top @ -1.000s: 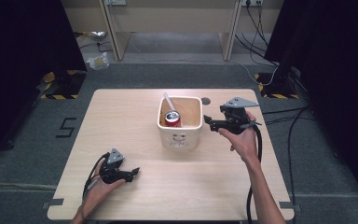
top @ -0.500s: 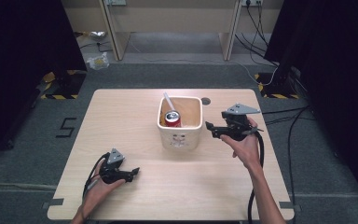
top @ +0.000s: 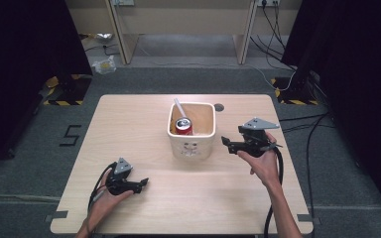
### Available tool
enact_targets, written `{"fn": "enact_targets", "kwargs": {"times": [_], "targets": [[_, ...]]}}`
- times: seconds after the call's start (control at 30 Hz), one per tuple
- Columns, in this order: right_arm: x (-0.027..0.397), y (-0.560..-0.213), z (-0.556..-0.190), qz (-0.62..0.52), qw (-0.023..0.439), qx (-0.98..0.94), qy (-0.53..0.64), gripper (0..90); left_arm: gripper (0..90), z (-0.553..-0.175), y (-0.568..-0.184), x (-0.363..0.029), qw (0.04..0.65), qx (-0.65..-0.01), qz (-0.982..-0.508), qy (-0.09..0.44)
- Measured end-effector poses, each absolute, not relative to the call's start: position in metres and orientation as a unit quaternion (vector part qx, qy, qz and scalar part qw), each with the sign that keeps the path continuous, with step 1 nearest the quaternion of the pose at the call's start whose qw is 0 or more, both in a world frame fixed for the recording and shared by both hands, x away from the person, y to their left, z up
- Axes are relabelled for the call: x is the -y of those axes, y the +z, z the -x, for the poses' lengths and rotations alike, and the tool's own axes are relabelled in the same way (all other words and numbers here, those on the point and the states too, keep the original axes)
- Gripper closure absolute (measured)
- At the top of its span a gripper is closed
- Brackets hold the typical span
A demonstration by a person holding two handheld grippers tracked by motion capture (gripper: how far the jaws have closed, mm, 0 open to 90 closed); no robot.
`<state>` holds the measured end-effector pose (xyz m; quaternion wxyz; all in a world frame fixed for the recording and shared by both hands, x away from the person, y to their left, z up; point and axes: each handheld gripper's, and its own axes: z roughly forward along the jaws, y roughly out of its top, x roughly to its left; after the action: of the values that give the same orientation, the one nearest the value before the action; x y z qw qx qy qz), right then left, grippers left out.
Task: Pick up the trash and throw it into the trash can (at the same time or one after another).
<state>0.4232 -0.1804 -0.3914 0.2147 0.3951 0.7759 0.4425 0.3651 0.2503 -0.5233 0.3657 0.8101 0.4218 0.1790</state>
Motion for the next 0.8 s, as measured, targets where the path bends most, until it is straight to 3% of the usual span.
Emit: {"fn": "enact_targets", "kwargs": {"times": [0.37,0.8], "targets": [[0.180,-0.390,-0.411,-0.382,0.240,-0.783,0.428,23.0,14.3,-0.365,-0.523,-0.250,0.366,-0.422,-0.810,0.179],[0.183,-0.409,-0.398,-0.389,0.223,-0.781,0.434,22.7,14.3,-0.365,-0.523,-0.250,0.367,-0.422,-0.809,0.179]]}}
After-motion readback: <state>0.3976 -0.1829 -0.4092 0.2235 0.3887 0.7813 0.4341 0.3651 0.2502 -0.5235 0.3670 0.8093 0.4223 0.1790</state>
